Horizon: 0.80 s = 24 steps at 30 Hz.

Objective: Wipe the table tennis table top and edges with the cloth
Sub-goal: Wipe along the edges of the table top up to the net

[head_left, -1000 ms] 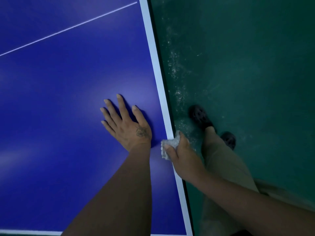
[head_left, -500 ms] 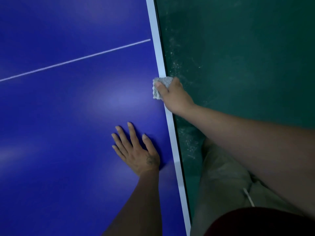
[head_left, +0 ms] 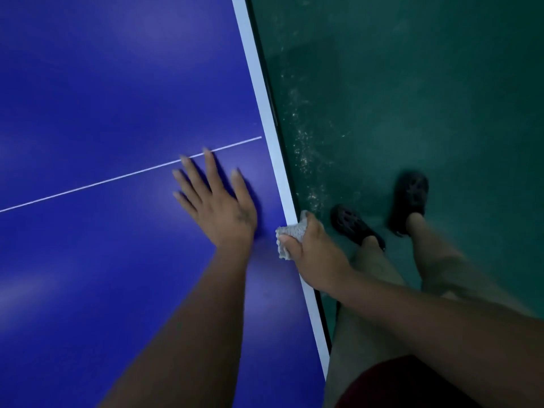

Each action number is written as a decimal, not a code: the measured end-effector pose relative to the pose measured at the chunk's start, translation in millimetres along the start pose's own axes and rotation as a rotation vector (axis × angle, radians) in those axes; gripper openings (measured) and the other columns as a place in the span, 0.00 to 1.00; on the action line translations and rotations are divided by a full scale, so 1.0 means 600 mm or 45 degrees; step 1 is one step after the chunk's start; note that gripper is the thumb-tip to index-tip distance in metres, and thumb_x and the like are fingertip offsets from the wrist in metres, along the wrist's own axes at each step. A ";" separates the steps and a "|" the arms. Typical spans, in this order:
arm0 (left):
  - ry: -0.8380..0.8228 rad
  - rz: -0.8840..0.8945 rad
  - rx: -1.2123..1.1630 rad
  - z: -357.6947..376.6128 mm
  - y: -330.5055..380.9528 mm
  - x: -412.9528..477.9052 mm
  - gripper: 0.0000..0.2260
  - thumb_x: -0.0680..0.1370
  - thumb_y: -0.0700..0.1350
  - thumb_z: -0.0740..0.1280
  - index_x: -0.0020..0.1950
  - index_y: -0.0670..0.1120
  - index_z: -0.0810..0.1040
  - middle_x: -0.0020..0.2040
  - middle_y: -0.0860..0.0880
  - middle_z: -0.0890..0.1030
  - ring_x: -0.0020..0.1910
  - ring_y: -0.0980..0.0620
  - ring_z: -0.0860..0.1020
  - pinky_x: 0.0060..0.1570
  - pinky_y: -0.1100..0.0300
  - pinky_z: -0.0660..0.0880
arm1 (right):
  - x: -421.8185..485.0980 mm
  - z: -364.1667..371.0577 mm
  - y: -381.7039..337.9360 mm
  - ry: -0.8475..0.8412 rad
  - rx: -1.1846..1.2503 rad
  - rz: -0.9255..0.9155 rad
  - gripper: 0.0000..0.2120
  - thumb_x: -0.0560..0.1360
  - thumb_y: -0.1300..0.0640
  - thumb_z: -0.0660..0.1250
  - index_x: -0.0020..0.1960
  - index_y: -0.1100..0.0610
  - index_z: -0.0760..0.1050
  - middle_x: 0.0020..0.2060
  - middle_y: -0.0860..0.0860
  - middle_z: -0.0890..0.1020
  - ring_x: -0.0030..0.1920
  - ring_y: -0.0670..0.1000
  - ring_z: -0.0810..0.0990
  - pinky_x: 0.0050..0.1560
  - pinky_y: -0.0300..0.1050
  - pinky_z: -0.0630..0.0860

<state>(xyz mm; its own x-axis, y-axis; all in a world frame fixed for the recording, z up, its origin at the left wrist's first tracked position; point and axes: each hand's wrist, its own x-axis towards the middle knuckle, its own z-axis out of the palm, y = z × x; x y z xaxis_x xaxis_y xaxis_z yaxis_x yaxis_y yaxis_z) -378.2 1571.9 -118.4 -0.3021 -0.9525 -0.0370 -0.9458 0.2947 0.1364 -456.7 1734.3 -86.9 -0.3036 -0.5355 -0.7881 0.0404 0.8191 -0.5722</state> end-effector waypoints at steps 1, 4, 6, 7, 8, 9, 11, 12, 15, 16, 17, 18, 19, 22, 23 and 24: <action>0.014 -0.014 0.011 0.002 0.020 0.052 0.30 0.88 0.62 0.53 0.88 0.54 0.58 0.89 0.45 0.54 0.88 0.41 0.50 0.84 0.37 0.49 | 0.009 -0.001 -0.009 0.030 0.039 0.005 0.30 0.84 0.41 0.64 0.77 0.58 0.62 0.69 0.56 0.74 0.66 0.60 0.78 0.64 0.56 0.76; 0.024 -0.063 0.031 0.004 0.072 0.186 0.32 0.86 0.67 0.49 0.89 0.56 0.55 0.89 0.47 0.52 0.88 0.43 0.48 0.84 0.38 0.47 | 0.042 -0.011 -0.044 0.096 0.106 -0.010 0.32 0.84 0.40 0.63 0.79 0.59 0.61 0.69 0.56 0.74 0.63 0.59 0.79 0.63 0.56 0.78; 0.030 -0.085 0.026 0.007 0.095 0.248 0.33 0.85 0.68 0.47 0.89 0.57 0.54 0.89 0.48 0.51 0.88 0.43 0.48 0.85 0.38 0.45 | 0.070 -0.025 -0.071 0.112 0.136 -0.035 0.32 0.84 0.40 0.63 0.78 0.59 0.62 0.68 0.56 0.75 0.62 0.59 0.79 0.62 0.56 0.78; 0.033 -0.093 0.021 0.009 0.101 0.266 0.33 0.85 0.69 0.47 0.89 0.58 0.53 0.89 0.48 0.51 0.88 0.43 0.48 0.85 0.39 0.44 | 0.086 -0.033 -0.086 0.117 0.152 -0.039 0.31 0.84 0.39 0.63 0.77 0.59 0.62 0.67 0.56 0.75 0.62 0.58 0.80 0.62 0.57 0.78; 0.037 -0.101 0.019 0.009 0.105 0.277 0.33 0.85 0.69 0.47 0.89 0.58 0.53 0.89 0.49 0.51 0.88 0.44 0.48 0.85 0.40 0.44 | 0.105 -0.042 -0.104 0.125 0.173 -0.041 0.30 0.84 0.39 0.63 0.76 0.60 0.63 0.67 0.56 0.76 0.61 0.58 0.80 0.62 0.57 0.79; 0.044 -0.110 0.022 0.009 0.106 0.282 0.33 0.85 0.69 0.47 0.88 0.58 0.54 0.89 0.49 0.51 0.88 0.44 0.48 0.85 0.40 0.44 | 0.125 -0.052 -0.124 0.136 0.207 -0.046 0.29 0.84 0.39 0.63 0.74 0.60 0.65 0.67 0.57 0.76 0.60 0.58 0.81 0.63 0.58 0.79; 0.058 -0.115 0.033 0.006 0.107 0.283 0.33 0.85 0.68 0.48 0.88 0.58 0.55 0.89 0.50 0.52 0.88 0.44 0.49 0.85 0.41 0.45 | 0.178 -0.075 -0.177 0.171 0.284 -0.060 0.26 0.84 0.40 0.64 0.71 0.59 0.67 0.64 0.56 0.78 0.59 0.58 0.82 0.62 0.56 0.79; 0.058 -0.116 0.036 0.004 0.108 0.284 0.32 0.85 0.68 0.48 0.88 0.58 0.55 0.89 0.50 0.53 0.88 0.44 0.49 0.85 0.41 0.45 | 0.210 -0.090 -0.208 0.198 0.287 -0.067 0.26 0.84 0.39 0.63 0.70 0.59 0.67 0.64 0.56 0.78 0.59 0.57 0.82 0.60 0.52 0.78; 0.055 -0.131 0.054 -0.001 0.112 0.284 0.31 0.85 0.67 0.50 0.88 0.59 0.57 0.89 0.50 0.53 0.88 0.45 0.50 0.85 0.42 0.45 | 0.301 -0.149 -0.301 0.242 0.211 -0.076 0.31 0.84 0.38 0.63 0.74 0.61 0.64 0.70 0.57 0.76 0.64 0.57 0.79 0.59 0.47 0.73; 0.061 -0.138 0.060 -0.002 0.112 0.282 0.31 0.85 0.66 0.51 0.88 0.59 0.57 0.89 0.50 0.54 0.88 0.45 0.50 0.85 0.42 0.46 | 0.327 -0.166 -0.324 0.229 0.208 -0.072 0.32 0.84 0.38 0.63 0.75 0.61 0.63 0.72 0.58 0.75 0.66 0.57 0.78 0.59 0.45 0.72; 0.068 -0.142 0.063 -0.002 0.111 0.280 0.30 0.86 0.65 0.51 0.88 0.58 0.58 0.89 0.50 0.54 0.88 0.45 0.51 0.85 0.43 0.46 | 0.344 -0.178 -0.342 0.215 0.214 -0.071 0.33 0.84 0.38 0.63 0.76 0.62 0.63 0.73 0.58 0.74 0.67 0.57 0.77 0.57 0.44 0.70; 0.074 -0.141 0.063 -0.002 0.111 0.279 0.30 0.86 0.65 0.52 0.87 0.58 0.59 0.89 0.50 0.55 0.88 0.45 0.51 0.85 0.43 0.46 | 0.355 -0.186 -0.352 0.209 0.212 -0.069 0.33 0.84 0.38 0.64 0.76 0.62 0.62 0.72 0.58 0.74 0.66 0.57 0.77 0.55 0.42 0.68; 0.080 -0.137 0.059 -0.001 0.110 0.278 0.29 0.86 0.64 0.52 0.87 0.58 0.60 0.88 0.50 0.55 0.88 0.45 0.52 0.85 0.43 0.47 | 0.355 -0.188 -0.354 0.209 0.212 -0.074 0.32 0.84 0.38 0.64 0.75 0.61 0.63 0.70 0.57 0.75 0.65 0.56 0.77 0.53 0.42 0.67; 0.095 -0.122 0.045 -0.001 0.110 0.275 0.29 0.87 0.63 0.53 0.87 0.56 0.61 0.88 0.48 0.56 0.88 0.44 0.52 0.85 0.42 0.46 | 0.316 -0.167 -0.309 0.231 0.227 -0.167 0.24 0.84 0.39 0.65 0.68 0.56 0.67 0.60 0.52 0.75 0.57 0.52 0.79 0.50 0.43 0.68; 0.098 -0.119 0.037 -0.001 0.110 0.274 0.29 0.87 0.63 0.54 0.87 0.56 0.61 0.88 0.48 0.57 0.88 0.44 0.52 0.85 0.42 0.47 | 0.291 -0.153 -0.282 0.233 0.223 -0.211 0.21 0.84 0.40 0.65 0.66 0.54 0.67 0.57 0.49 0.75 0.53 0.46 0.78 0.50 0.42 0.69; 0.099 -0.117 0.022 -0.001 0.110 0.274 0.28 0.87 0.62 0.55 0.87 0.55 0.62 0.88 0.48 0.57 0.88 0.43 0.53 0.85 0.41 0.47 | 0.263 -0.137 -0.250 0.228 0.231 -0.232 0.19 0.85 0.41 0.64 0.65 0.54 0.66 0.53 0.46 0.74 0.50 0.39 0.77 0.50 0.41 0.71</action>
<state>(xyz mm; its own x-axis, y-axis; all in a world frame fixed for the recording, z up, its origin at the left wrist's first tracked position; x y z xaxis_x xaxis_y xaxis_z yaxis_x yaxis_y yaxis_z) -490.1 1434.6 -114.8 -0.2048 -0.9784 0.0284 -0.9711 0.2067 0.1190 -588.6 1544.1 -106.7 -0.4834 -0.6125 -0.6255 0.1344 0.6542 -0.7443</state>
